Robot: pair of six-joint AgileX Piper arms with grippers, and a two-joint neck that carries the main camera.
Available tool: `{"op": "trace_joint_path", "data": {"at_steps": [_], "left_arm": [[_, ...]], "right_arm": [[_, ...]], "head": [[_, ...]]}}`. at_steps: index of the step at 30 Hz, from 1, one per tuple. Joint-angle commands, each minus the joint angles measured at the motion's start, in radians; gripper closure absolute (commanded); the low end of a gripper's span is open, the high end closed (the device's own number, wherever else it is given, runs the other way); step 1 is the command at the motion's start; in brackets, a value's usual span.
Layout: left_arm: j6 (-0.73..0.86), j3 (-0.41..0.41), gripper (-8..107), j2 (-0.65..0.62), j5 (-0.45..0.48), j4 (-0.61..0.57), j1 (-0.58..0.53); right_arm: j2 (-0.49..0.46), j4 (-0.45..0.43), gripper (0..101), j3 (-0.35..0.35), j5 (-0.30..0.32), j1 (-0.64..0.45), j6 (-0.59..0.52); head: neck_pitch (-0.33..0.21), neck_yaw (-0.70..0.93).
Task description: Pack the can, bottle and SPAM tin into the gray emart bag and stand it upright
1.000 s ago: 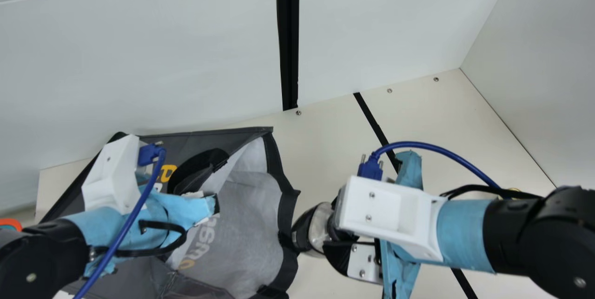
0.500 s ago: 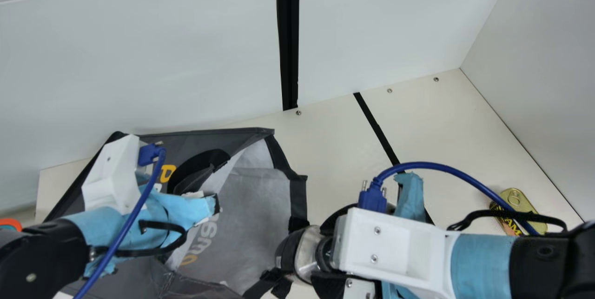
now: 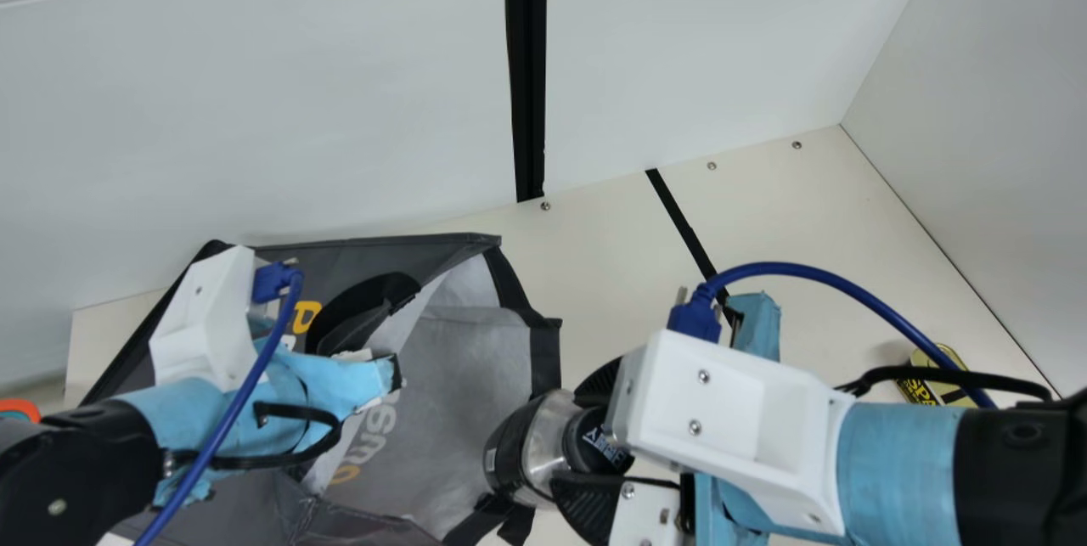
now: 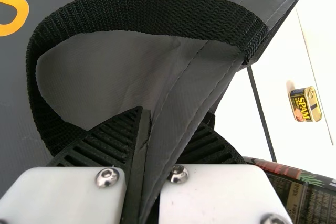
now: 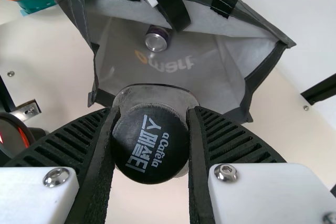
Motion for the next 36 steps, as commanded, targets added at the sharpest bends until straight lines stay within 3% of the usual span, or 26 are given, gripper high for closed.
{"op": "trace_joint_path", "data": {"at_steps": [1, 25, 36], "left_arm": [[0.0, 0.0, 107, 0.0, 0.0, 0.0, 0.0], [0.0, 0.0, 107, 0.0, 0.0, 0.0, 0.0], [0.0, 0.0, 107, 0.0, 0.0, -0.001, 0.0]], "right_arm": [[0.004, 0.015, 101, -0.002, 0.001, -0.011, -0.007], [0.132, 0.237, 101, 0.026, 0.001, -0.247, -0.196], [0.199, 0.298, 101, 0.028, 0.001, -0.298, -0.263]], "head": [[-0.023, -0.001], [-0.023, -0.001], [-0.023, -0.001]]}}
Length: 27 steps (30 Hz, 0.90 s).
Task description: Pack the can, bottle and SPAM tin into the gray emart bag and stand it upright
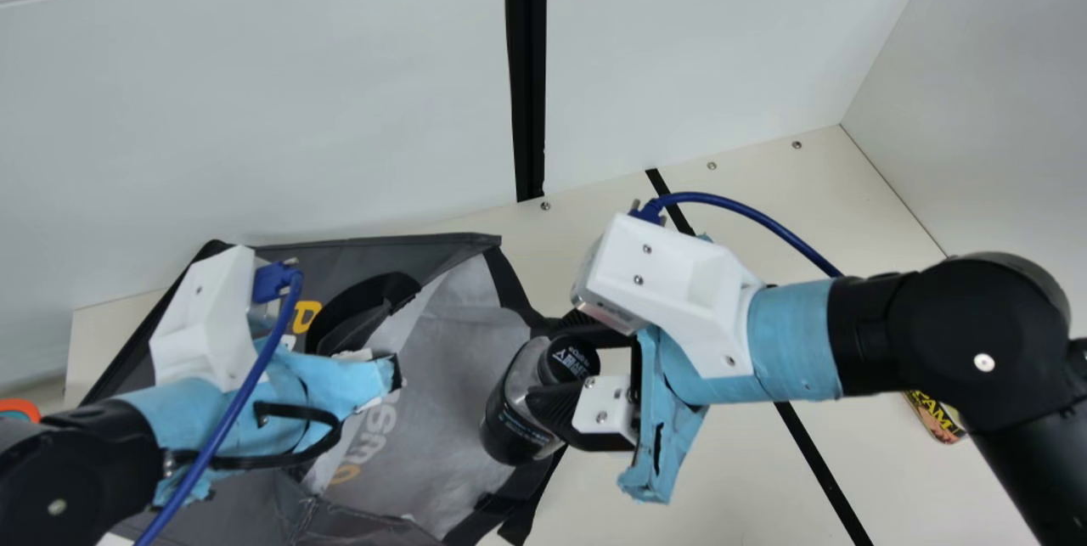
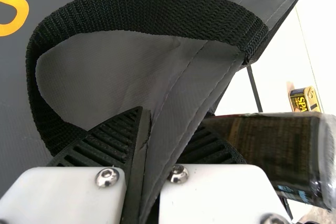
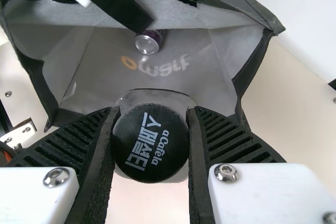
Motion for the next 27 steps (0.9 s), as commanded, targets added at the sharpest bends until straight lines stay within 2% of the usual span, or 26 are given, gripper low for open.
{"op": "trace_joint_path", "data": {"at_steps": [1, 16, 27], "left_arm": [[0.0, 0.0, 107, 0.0, 0.0, 0.0, 0.0], [0.0, 0.0, 107, 0.0, 0.0, 0.0, 0.0], [0.0, 0.0, 107, 0.0, 0.0, 0.0, 0.0]], "right_arm": [[0.007, 0.006, 101, 0.0, 0.003, -0.002, -0.006], [0.082, 0.05, 101, -0.005, 0.003, -0.033, -0.052], [0.145, 0.08, 101, -0.034, 0.003, -0.028, -0.063]], "head": [[-0.024, -0.002], [-0.024, -0.002], [-0.024, -0.002]]}}
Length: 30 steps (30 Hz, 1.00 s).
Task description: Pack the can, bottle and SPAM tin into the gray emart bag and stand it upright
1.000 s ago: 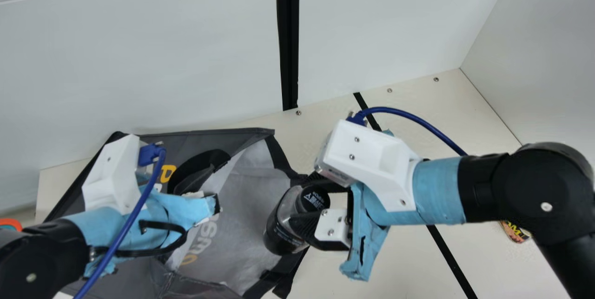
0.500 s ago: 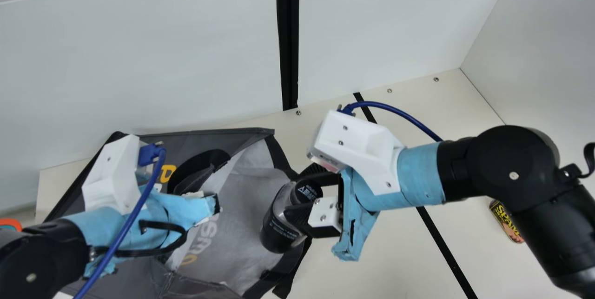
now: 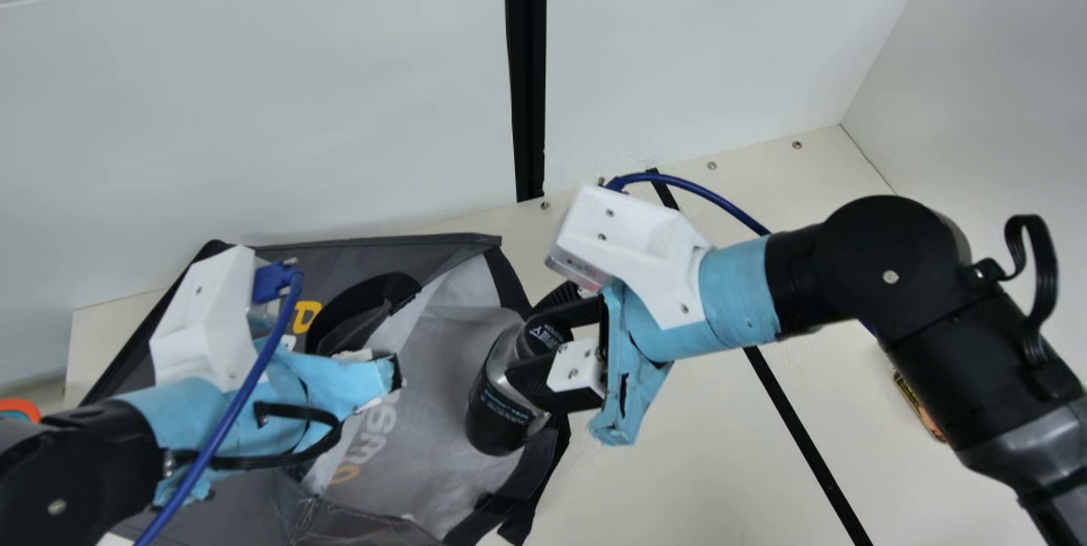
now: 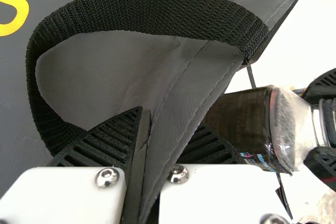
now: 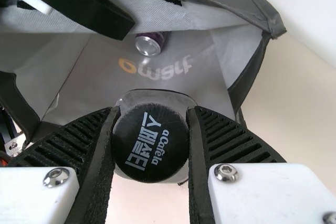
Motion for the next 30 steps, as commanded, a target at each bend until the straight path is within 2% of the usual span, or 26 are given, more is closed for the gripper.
{"op": "trace_joint_path", "data": {"at_steps": [1, 30], "left_arm": [[0.0, 0.0, 107, 0.0, 0.0, 0.0, 0.0], [0.0, 0.0, 107, 0.0, 0.0, 0.0, 0.0]], "right_arm": [[0.01, 0.006, 101, -0.005, 0.002, 0.003, 0.0], [0.189, 0.034, 101, -0.072, 0.002, 0.088, -0.025]], "head": [[-0.023, -0.001], [-0.023, -0.001]]}}
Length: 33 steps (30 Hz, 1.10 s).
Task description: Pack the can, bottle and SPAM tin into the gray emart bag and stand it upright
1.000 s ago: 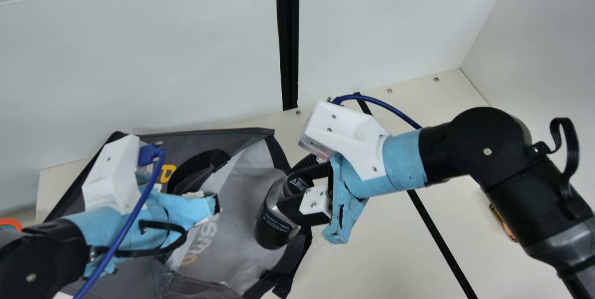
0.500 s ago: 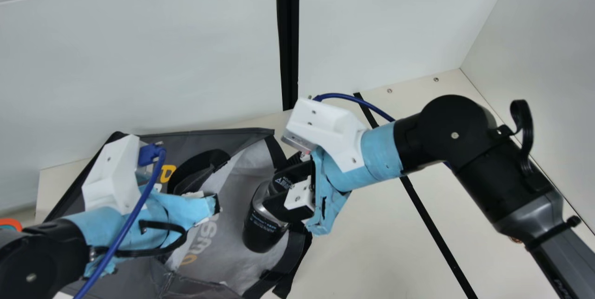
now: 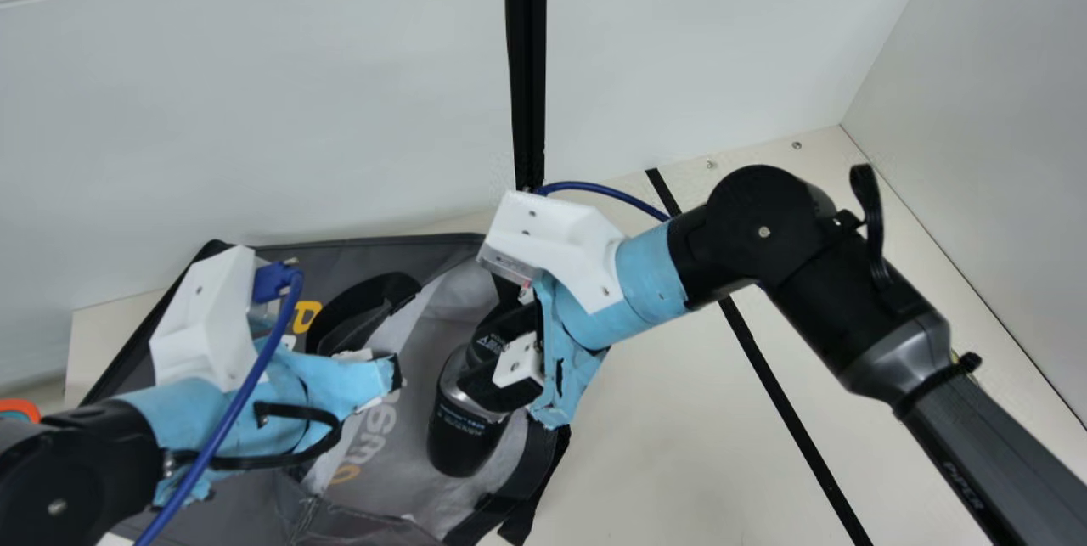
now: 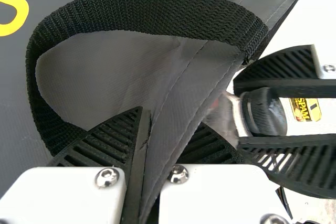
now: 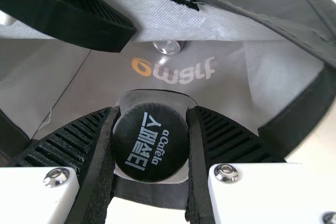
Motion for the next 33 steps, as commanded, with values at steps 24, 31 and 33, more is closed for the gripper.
{"op": "trace_joint_path", "data": {"at_steps": [24, 31, 33], "left_arm": [[0.0, 0.0, 107, 0.0, 0.0, 0.0, 0.0], [0.0, 0.0, 107, 0.0, 0.0, 0.0, 0.0], [0.0, 0.0, 107, 0.0, 0.0, 0.0, 0.0]], "right_arm": [[0.134, 0.004, 81, -0.076, 0.001, 0.06, -0.016], [0.145, 0.007, 58, -0.081, 0.001, 0.061, -0.029], [0.146, 0.009, 51, -0.081, 0.001, 0.061, -0.033]], "head": [[-0.023, -0.001], [-0.023, -0.001], [-0.023, -0.001]]}}
